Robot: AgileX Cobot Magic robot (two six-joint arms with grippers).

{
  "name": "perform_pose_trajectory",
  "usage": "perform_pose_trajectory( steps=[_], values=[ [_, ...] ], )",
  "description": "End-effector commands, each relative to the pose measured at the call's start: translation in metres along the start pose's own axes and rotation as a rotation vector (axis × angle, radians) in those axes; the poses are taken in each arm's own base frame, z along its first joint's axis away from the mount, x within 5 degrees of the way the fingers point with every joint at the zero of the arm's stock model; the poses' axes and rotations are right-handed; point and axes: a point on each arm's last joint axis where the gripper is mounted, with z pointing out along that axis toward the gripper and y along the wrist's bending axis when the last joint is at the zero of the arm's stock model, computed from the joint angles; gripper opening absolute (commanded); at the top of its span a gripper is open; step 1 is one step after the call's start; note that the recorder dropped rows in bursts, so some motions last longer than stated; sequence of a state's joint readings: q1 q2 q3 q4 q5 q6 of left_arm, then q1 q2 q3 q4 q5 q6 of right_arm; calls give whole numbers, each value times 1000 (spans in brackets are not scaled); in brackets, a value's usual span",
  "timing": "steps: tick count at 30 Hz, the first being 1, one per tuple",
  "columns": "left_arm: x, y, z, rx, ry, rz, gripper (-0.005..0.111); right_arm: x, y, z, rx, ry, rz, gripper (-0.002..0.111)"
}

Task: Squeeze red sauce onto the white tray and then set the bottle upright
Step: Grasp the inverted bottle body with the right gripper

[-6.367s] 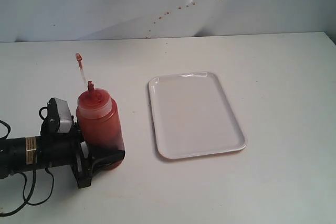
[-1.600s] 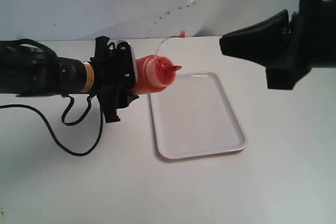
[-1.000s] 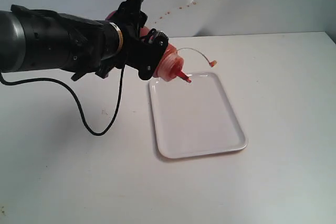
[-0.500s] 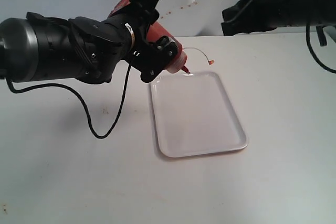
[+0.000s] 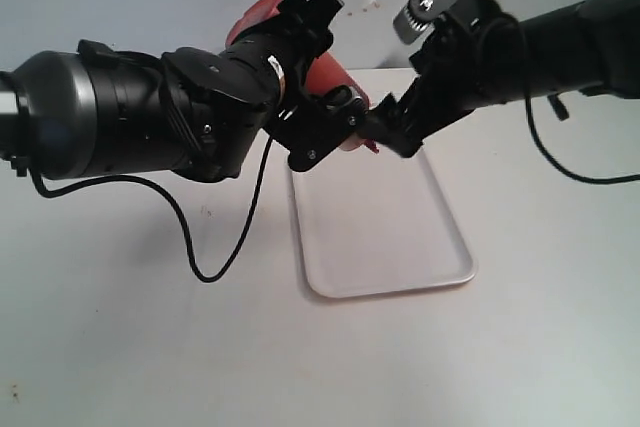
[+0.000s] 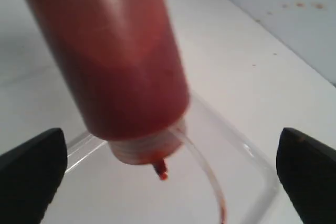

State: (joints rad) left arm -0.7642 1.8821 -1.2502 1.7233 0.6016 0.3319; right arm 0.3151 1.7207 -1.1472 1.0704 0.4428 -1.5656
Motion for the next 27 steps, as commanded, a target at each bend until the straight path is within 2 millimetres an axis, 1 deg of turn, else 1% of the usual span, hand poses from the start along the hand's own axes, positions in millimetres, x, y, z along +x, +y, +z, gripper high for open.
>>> perform_pose_trajectory(
  steps=[1, 5, 8, 11, 14, 15, 16, 17, 19, 22, 23, 25, 26, 27],
  values=[
    [3, 15, -12, -47, 35, 1, 0, -9, 20, 9, -61, -8, -104, 105],
    [1, 18, -16, -45, 67, 23, 0, -14, 31, 13, -83, -17, -121, 105],
    [-1, 19, -18, -45, 79, 25, 0, -17, 33, 14, -77, -34, -107, 105],
    [-1, 20, -19, -46, 80, 24, 0, -18, 30, 14, -47, -37, -100, 102],
    [-1, 20, -19, -46, 80, 24, 0, -18, 29, 14, -34, -37, -108, 96],
    [-1, 20, -19, -47, 78, 24, 0, -19, 29, 13, -33, -41, -147, 91],
    [-1, 20, -19, -47, 78, 24, 0, -19, 30, 12, -38, -42, -151, 89],
    [-2, 20, -19, -48, 74, 24, 0, -20, 30, 11, -38, -48, -160, 85],
    [-5, 19, -18, -37, 38, -6, 0, -22, 30, 9, -34, -55, -178, 82],
    [-7, 18, -18, -28, 19, -25, 0, -27, 30, 1, -26, -73, -186, 81],
    [-7, 18, -18, -28, 17, -24, 0, -28, 31, 0, -31, -77, -187, 76],
    [-7, 18, -18, -26, 16, -28, 0, -28, 32, 0, -48, -77, -193, 54],
    [-7, 18, -18, -26, 16, -28, 0, -27, 33, 0, -53, -73, -202, 35],
    [-7, 18, -18, -25, 19, -28, 0, -27, 33, 0, -52, -66, -221, 20]
  ],
)
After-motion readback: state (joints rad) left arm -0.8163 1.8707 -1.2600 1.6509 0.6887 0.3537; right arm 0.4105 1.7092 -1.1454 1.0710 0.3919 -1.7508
